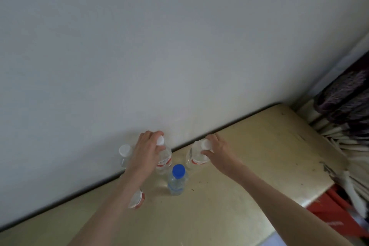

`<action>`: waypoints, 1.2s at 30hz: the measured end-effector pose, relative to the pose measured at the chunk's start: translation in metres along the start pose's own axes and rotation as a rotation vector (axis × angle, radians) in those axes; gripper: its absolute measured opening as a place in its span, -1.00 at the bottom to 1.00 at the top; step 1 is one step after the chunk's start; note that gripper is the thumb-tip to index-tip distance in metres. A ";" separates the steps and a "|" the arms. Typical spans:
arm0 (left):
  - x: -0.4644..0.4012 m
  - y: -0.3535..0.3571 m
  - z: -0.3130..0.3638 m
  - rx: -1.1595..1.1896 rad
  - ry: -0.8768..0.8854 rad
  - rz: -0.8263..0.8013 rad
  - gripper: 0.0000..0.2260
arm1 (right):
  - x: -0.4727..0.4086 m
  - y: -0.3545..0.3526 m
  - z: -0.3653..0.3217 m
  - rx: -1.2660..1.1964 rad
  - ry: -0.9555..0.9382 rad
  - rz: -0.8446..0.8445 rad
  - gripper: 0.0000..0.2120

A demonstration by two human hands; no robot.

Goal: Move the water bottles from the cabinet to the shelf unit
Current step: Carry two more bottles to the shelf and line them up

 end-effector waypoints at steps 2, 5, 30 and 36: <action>0.001 -0.012 0.025 0.037 0.069 0.038 -0.70 | 0.014 -0.019 0.006 -0.070 0.054 0.095 -0.65; 0.007 -0.025 0.071 0.077 0.193 0.064 -0.69 | 0.041 -0.055 0.011 -0.111 0.097 0.234 -0.71; 0.492 0.142 0.356 0.352 1.110 -0.667 -0.76 | 0.705 -0.200 -0.048 0.099 0.684 1.320 -0.55; 0.684 0.197 0.362 0.347 1.242 -0.968 -0.73 | 0.902 -0.148 -0.108 0.202 0.934 1.559 -0.51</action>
Point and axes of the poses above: each hand's wrist, its own x-axis away from the middle knuckle, its own y-axis out of the palm, z = x × y, the point moved 8 cm from there along -x, towards the middle knuckle, and after that the axes turned 13 degrees about -y, right-handed, at the moved point
